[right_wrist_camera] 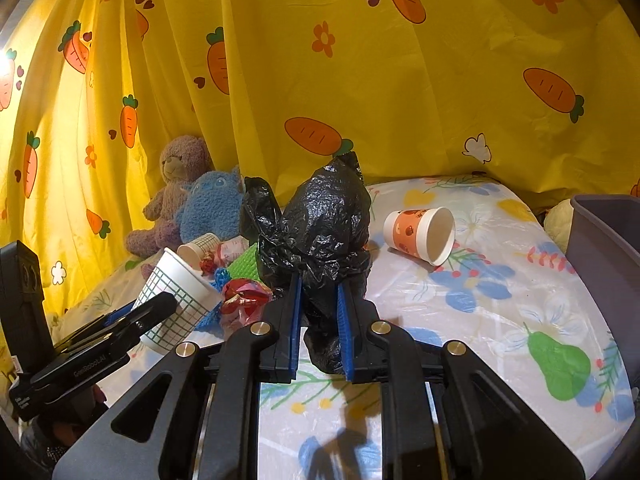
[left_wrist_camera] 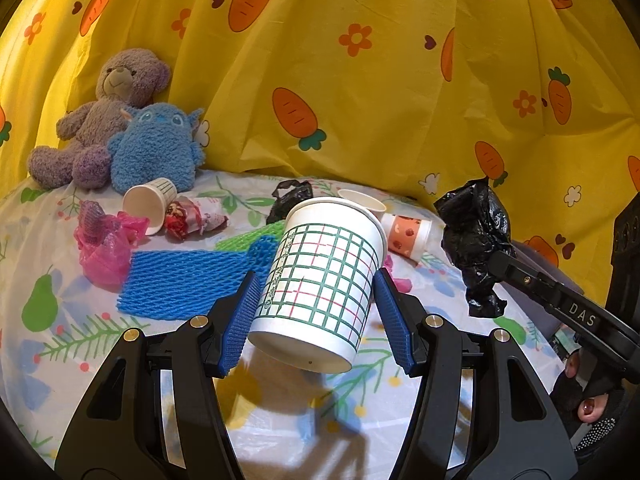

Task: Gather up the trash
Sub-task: 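Lift the white grid cup with the left tool while the right tool grasps the black bag, then carry both items over the grey bin and open both tools to drop them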

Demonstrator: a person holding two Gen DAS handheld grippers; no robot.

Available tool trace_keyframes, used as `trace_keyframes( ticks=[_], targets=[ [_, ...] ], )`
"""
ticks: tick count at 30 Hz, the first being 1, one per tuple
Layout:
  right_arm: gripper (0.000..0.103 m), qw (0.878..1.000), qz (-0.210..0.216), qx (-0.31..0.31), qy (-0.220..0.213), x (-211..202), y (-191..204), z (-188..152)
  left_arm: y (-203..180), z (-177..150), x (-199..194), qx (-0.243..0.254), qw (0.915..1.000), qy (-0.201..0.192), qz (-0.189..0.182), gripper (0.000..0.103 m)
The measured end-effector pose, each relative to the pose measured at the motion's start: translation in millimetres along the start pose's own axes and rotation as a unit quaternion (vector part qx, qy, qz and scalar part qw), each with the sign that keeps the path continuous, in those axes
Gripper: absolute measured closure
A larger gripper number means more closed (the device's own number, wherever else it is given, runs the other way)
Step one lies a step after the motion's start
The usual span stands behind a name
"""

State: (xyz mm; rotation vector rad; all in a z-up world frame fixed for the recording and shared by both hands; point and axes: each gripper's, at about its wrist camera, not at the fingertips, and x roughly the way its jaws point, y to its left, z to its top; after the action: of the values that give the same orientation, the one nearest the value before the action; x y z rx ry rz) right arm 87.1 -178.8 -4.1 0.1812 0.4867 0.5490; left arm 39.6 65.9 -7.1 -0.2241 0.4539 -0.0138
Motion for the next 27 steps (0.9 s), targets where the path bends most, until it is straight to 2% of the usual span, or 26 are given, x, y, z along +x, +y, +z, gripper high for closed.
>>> trace_keyframes(
  ticks=[6, 12, 15, 20, 27],
  targets=[
    [0.086, 0.999, -0.032, -0.001, -0.03, -34.6, -17.6, 2.5, -34.6, 3.0, 2.6, 0.022, 0.9993, 0.006, -0.031, 0.045],
    [0.086, 0.989, -0.129, 0.004, -0.072, -79.9, -62.7, 10.1, -100.5, 15.8, 13.6, 0.061, 0.9935, 0.011, -0.096, 0.045],
    [0.086, 0.977, -0.19, 0.013, -0.095, -101.8, -93.7, 16.9, -146.2, 24.2, 26.2, 0.086, 0.9863, 0.012, -0.14, 0.045],
    [0.086, 0.952, -0.278, 0.036, -0.125, -125.0, -145.8, 26.3, -222.7, 36.8, 61.8, 0.113, 0.9695, 0.027, -0.216, 0.045],
    [0.085, 0.938, -0.312, 0.076, -0.133, -128.3, -193.2, 29.3, -298.1, 45.9, 114.2, 0.129, 0.9511, 0.045, -0.277, 0.045]
  ],
)
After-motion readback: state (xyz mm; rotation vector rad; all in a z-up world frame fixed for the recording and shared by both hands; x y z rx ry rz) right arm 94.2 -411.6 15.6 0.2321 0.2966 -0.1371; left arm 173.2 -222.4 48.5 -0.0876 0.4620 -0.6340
